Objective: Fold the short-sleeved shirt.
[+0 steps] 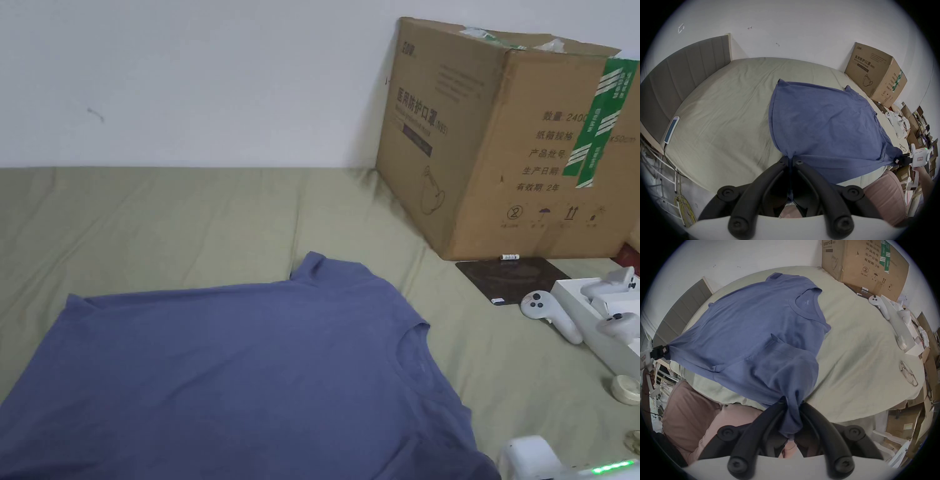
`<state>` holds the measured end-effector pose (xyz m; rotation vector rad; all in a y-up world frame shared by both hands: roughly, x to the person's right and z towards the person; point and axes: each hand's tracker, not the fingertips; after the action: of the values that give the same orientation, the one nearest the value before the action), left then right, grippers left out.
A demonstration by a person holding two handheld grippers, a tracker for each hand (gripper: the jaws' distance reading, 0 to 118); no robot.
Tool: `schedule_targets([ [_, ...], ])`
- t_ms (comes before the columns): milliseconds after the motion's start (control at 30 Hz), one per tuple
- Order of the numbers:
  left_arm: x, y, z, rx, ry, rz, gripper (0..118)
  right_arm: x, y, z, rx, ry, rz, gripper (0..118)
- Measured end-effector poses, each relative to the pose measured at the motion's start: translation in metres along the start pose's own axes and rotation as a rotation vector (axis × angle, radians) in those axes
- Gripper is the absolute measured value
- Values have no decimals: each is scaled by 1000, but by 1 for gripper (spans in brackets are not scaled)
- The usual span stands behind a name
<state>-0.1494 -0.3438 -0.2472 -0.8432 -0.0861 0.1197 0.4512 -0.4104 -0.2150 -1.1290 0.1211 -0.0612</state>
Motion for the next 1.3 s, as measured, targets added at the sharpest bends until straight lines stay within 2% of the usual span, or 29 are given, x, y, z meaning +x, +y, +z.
schedule_targets([
  [200,-13,-11,13,-80,7,10,3,9,-8,33,9,55,-53,3],
  [400,-26,1,4,-172,-66,109,3,7,11,57,-7,93,-109,3],
  [533,-27,48,-20,-138,-79,108,3,10,67,64,41,133,-149,3],
  [633,-29,95,-64,-123,-82,122,3,18,130,41,64,186,-259,3],
  [733,-33,129,-120,-172,-96,177,4,33,188,-7,43,159,-342,3],
  [800,-35,143,-155,-194,-85,226,11,41,217,-47,3,162,-419,3],
  [833,-36,144,-168,-204,-88,252,23,44,226,-62,-10,154,-459,3],
  [867,-37,146,-179,-209,-71,286,43,48,230,-77,-2,133,-511,4],
  [900,-39,147,-186,-208,-63,315,60,48,233,-87,17,117,-558,10],
  [933,-41,147,-190,-202,-65,317,82,48,236,-93,31,121,-571,28],
  [967,-43,145,-192,-200,-65,325,109,47,237,-96,66,125,-587,71],
  [1000,-43,145,-193,-198,-63,323,118,47,235,-93,112,123,-584,99],
  [1100,-38,144,-172,-61,-106,285,118,35,229,-73,241,124,-512,114],
  [1233,-23,133,-125,111,-199,190,115,7,205,-21,383,91,-357,115],
  [1300,-10,118,-92,240,-247,114,116,-14,183,9,476,102,-251,115],
])
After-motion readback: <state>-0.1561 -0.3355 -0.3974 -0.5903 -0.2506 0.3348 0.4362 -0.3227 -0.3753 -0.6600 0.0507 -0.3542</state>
